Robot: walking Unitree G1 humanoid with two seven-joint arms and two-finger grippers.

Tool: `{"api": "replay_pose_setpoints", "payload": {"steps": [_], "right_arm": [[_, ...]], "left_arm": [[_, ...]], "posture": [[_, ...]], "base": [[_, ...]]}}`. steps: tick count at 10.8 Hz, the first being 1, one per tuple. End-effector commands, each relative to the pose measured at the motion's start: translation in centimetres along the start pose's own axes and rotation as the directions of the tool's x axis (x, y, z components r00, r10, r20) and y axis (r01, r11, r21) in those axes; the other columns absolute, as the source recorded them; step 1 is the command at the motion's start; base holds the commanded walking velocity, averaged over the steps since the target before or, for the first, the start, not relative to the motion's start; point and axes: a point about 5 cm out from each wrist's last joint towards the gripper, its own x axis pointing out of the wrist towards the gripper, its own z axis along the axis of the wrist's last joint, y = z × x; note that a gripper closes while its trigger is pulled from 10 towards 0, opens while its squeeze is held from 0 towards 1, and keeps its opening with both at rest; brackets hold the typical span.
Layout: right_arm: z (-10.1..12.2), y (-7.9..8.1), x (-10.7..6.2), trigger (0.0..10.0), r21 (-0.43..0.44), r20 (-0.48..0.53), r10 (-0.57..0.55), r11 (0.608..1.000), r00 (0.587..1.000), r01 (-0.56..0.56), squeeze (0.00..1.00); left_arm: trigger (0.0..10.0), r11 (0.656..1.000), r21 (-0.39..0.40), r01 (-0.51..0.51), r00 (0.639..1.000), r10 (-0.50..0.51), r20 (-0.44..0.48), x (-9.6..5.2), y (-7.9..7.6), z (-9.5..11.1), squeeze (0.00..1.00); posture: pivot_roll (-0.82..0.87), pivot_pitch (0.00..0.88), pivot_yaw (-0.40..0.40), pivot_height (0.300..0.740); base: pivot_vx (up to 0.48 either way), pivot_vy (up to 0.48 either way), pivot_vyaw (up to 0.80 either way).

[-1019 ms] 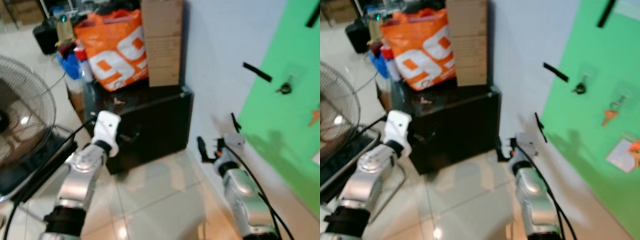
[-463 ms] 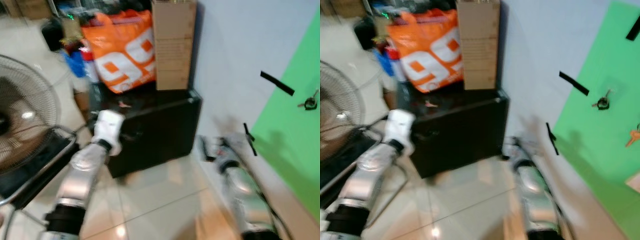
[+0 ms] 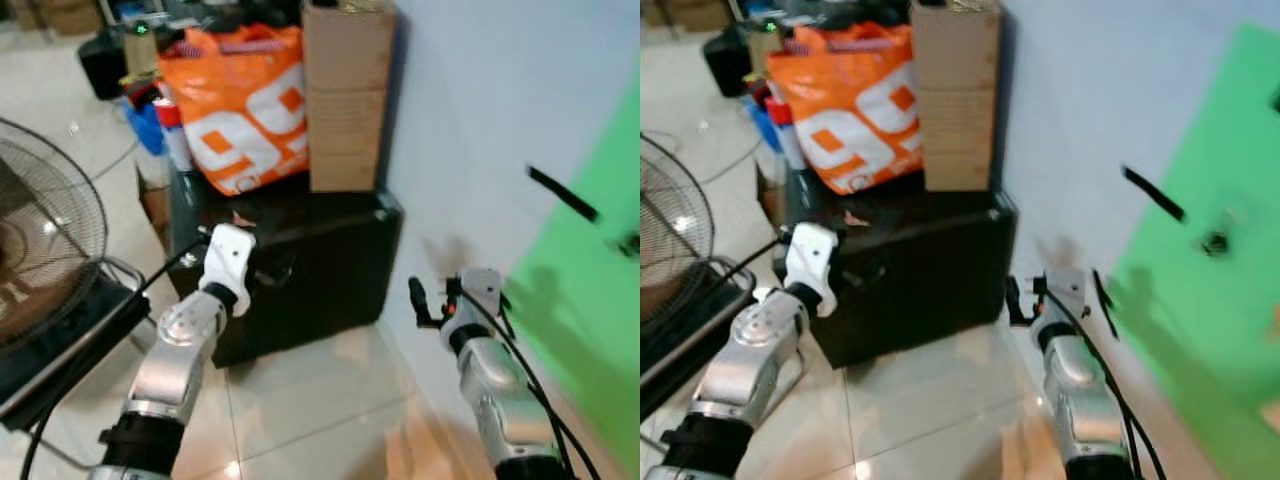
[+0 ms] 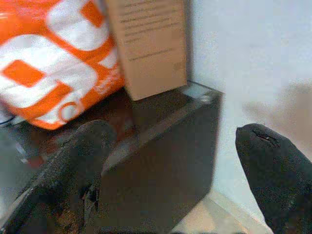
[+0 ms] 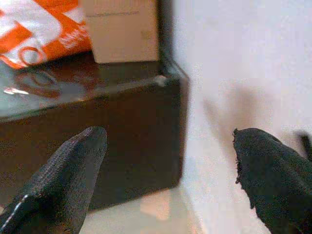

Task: Hang keys on a hook

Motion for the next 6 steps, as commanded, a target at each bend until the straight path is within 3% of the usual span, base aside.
{"api": "replay_pose_setpoints", "payload": {"steps": [1, 4, 6], "right_arm": [[0.37, 1.16, 0.37, 10.0, -0.001, 0.013, 0.041, 0.999, 0.999, -0.041, 1.0], [0.08, 1.28, 0.11, 10.0, -0.023, 0.004, 0.071, 0.997, 0.997, -0.071, 1.0], [-0.08, 1.15, -0.12, 10.0, -0.033, 0.0, 0.091, 0.995, 0.996, -0.091, 1.0]], "left_arm": [[10.0, 1.0, 0.005, -0.029, 1.0, 0.029, 0.002, -0.39, 0.85, 0.03, 0.0], [10.0, 1.0, -0.026, -0.015, 1.0, 0.015, 0.011, -0.21, 0.52, -0.08, 0.0], [10.0, 0.999, -0.047, -0.006, 1.0, 0.007, 0.013, -0.13, 0.21, -0.22, 0.0]], "posture": [[-0.05, 0.0, 0.014, 0.74], [-0.07, 0.0, 0.022, 0.74], [-0.08, 0.0, 0.022, 0.74]], "base": [[0.431, 0.0, 0.0], [0.428, 0.0, 0.0], [0.429, 0.0, 0.65]]}}
